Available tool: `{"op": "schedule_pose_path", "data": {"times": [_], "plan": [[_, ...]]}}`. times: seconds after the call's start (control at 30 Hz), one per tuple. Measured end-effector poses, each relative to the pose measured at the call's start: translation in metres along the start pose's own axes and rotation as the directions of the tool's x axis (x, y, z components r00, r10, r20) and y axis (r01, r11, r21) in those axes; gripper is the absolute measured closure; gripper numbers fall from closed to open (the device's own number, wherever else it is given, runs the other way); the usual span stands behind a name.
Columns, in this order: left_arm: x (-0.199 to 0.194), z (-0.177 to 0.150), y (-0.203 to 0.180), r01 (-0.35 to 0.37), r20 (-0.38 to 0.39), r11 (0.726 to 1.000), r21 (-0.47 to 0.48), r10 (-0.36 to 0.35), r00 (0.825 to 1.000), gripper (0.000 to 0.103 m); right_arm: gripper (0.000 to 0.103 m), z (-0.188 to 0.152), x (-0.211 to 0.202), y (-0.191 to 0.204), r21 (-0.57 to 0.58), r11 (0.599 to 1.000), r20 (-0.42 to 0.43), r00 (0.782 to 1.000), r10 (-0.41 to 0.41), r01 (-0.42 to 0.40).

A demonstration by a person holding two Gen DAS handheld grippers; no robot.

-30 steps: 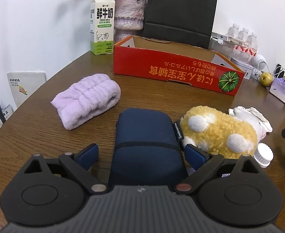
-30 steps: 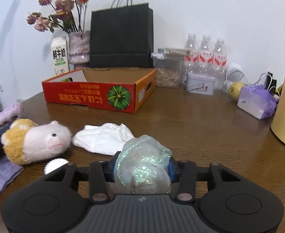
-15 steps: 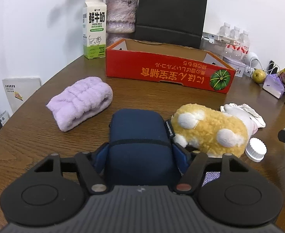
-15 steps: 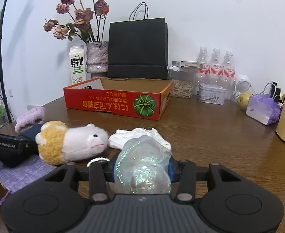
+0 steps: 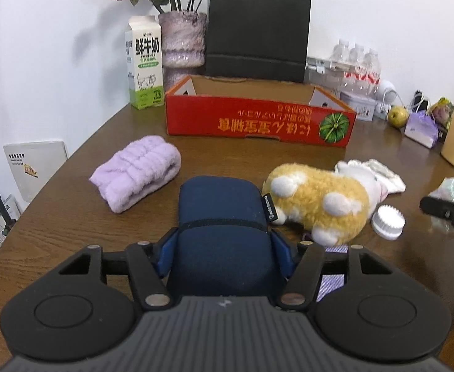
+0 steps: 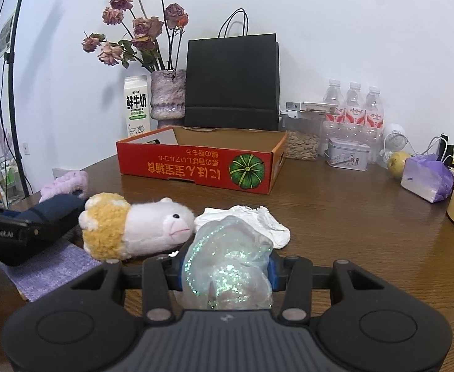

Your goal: Organize objects

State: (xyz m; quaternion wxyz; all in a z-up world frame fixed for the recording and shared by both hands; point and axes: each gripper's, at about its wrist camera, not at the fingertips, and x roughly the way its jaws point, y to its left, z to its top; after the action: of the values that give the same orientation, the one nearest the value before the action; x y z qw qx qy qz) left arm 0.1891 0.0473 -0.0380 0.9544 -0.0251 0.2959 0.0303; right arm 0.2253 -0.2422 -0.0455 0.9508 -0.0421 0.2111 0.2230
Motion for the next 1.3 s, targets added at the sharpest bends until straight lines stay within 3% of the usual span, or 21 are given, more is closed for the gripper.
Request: {"op": "schedule_pose_path", "data": {"times": [0.17,0.53,1.3], "plan": [[0.005,-0.004,-0.001,0.006,-0.011,1.000,-0.001,-0.006,1.000,0.040,0.059,0.001,0.001,-0.001,0.004,1.000,0.002,1.000,-0.001,0.001],[-0.008,0.010,-0.005,0.013,0.047,1.000,-0.007,-0.013,0.999,0.040,0.059,0.004,-0.003,0.003,0.008,1.000,0.024,1.000,0.010,-0.010],[-0.016,0.064,-0.015,0.033,0.156,0.999,-0.004,-0.032,0.987,0.040,0.059,0.063,0.014,0.041,-0.054,0.997,0.109,0.992,0.067,-0.062]]}}
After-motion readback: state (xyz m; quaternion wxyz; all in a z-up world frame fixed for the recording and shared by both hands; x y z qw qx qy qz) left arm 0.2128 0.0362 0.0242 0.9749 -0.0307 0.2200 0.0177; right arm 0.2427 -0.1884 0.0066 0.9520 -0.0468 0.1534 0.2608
